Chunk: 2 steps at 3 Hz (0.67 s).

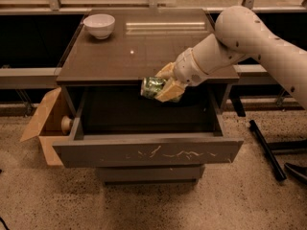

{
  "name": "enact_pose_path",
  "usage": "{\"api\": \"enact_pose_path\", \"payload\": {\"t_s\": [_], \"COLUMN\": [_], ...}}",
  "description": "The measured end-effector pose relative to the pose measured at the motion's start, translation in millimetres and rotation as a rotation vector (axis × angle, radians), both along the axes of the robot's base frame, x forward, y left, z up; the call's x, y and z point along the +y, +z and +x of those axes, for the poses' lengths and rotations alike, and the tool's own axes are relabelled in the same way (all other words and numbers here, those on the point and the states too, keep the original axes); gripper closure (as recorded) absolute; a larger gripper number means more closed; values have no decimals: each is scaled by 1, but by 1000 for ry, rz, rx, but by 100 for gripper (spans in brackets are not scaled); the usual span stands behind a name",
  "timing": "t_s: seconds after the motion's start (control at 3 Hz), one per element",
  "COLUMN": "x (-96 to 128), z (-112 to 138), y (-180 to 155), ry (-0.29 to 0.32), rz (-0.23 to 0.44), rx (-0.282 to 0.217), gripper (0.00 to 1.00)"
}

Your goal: Place green can into top drawer

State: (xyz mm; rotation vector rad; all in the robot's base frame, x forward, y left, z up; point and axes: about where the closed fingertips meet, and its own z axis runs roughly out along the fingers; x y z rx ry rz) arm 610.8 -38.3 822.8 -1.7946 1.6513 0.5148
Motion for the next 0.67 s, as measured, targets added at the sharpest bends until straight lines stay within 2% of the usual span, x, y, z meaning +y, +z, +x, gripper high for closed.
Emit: {"api": "enact_pose_path", "payload": {"t_s": [0.33, 0.67], "x": [7, 7], "z": [-12, -18], "y": [-11, -34], "ry": [-2, -13], "rz": [0, 24], "rx": [13, 76], "gripper": [100, 100]}}
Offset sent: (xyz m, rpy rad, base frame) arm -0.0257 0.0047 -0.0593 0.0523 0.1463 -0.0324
